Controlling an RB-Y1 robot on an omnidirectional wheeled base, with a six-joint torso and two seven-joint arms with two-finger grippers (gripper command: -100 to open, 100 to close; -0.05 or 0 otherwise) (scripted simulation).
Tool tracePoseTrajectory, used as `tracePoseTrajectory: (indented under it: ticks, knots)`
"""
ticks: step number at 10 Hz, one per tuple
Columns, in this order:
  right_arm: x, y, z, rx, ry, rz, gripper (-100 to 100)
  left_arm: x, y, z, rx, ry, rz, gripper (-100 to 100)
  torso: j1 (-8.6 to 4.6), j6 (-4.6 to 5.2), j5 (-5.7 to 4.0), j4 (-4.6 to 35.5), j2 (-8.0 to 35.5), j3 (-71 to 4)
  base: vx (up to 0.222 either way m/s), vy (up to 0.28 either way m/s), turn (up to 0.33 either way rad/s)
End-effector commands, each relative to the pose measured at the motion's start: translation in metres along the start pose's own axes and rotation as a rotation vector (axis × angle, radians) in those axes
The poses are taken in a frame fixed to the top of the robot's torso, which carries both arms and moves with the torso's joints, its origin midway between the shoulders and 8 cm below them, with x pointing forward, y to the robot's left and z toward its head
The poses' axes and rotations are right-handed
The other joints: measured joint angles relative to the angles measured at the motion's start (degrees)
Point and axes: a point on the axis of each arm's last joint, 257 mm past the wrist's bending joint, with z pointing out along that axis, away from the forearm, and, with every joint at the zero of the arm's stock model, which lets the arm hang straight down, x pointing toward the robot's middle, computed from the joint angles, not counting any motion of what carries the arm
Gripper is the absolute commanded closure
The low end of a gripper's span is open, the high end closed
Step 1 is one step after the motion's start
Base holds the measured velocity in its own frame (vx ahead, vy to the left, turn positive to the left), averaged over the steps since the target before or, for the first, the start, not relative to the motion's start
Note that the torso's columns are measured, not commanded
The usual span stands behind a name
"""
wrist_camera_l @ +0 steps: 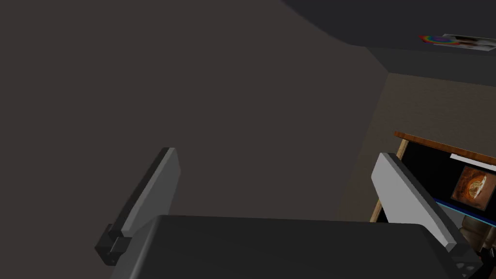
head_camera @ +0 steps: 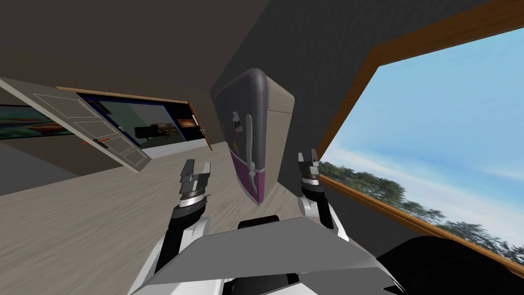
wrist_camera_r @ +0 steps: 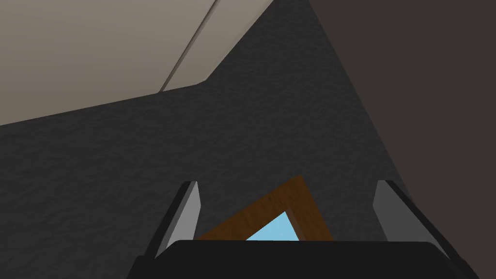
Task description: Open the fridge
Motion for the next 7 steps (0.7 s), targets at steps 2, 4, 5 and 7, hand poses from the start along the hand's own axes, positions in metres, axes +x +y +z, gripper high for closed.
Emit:
tracePoseTrajectory:
  ticks: [2,4,5,7]
  knots:
    - [0.0000,0.0000,0.0000,0.000,0.000,0.000,0,0.0000,0.0000,0.0000,0.000,0.000,0.000,0,0.00,0.00,0.00,6.00,5.97,-12.00,0.000,0.000,0.000]
    - [0.0000,0.0001,0.0000,0.000,0.000,0.000,0,0.0000,-0.0001,0.0000,0.000,0.000,0.000,0,0.00,0.00,0.00,14.24,14.22,-28.50,0.000,0.000,0.000]
    - [0.0000,0.0001,0.0000,0.000,0.000,0.000,0,0.0000,-0.0001,0.0000,0.000,0.000,0.000,0,0.00,0.00,0.00,18.46,18.45,-36.92,0.000,0.000,0.000]
    - [0.0000,0.0002,0.0001,0.000,0.000,0.000,0,0.0000,-0.0001,0.0000,0.000,0.000,0.000,0,0.00,0.00,0.00,26.91,26.93,-53.81,0.000,0.000,0.000]
